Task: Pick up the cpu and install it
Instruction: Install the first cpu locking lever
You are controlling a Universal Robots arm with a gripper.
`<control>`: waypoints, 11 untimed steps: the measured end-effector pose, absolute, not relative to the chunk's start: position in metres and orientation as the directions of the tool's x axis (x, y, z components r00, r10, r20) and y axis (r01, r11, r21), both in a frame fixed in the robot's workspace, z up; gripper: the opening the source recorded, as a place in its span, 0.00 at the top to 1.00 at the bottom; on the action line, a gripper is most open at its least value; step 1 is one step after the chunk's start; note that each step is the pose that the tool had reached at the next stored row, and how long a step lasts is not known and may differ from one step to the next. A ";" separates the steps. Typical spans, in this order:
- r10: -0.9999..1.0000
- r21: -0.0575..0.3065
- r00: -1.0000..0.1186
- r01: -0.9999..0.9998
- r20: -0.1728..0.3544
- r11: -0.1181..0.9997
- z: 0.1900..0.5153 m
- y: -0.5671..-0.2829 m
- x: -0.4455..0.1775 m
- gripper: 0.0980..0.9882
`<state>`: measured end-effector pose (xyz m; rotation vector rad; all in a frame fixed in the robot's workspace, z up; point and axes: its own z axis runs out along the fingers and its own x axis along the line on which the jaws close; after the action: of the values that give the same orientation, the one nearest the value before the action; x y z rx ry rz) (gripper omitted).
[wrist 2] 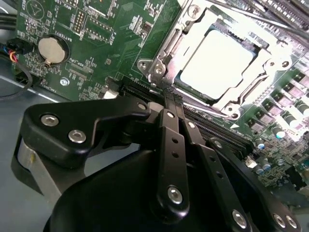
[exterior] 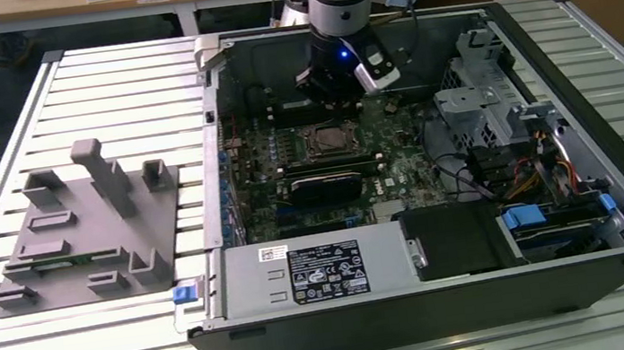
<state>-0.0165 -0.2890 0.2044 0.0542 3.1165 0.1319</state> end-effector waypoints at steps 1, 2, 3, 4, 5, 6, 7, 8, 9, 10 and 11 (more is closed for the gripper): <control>0.036 0.080 -0.999 0.034 -0.020 0.996 0.204 -0.289 -0.017 0.99; 0.035 0.076 -0.999 0.034 -0.021 0.997 0.204 -0.289 -0.017 0.99; 0.035 0.072 -0.999 0.034 -0.021 0.997 0.203 -0.289 -0.017 0.99; 0.035 0.069 -0.999 0.034 -0.021 0.997 0.202 -0.289 -0.017 0.99; 0.035 0.066 -0.999 0.034 -0.021 0.997 0.201 -0.289 -0.017 0.99; 0.035 0.065 -0.999 0.034 -0.021 0.997 0.201 -0.289 -0.017 0.99; 0.035 0.063 -0.999 0.034 -0.021 0.997 0.200 -0.289 -0.017 0.99; 0.035 0.062 -0.999 0.034 -0.021 0.997 0.200 -0.289 -0.017 0.99; 0.035 0.062 -0.999 0.034 -0.021 0.998 0.199 -0.289 -0.017 0.99; 0.035 0.061 -0.999 0.034 -0.021 0.998 0.199 -0.289 -0.017 0.99; 0.035 0.062 -0.999 0.034 -0.021 0.998 0.198 -0.289 -0.017 0.99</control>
<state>-0.0166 -0.2891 0.1981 0.0538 3.1178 0.0957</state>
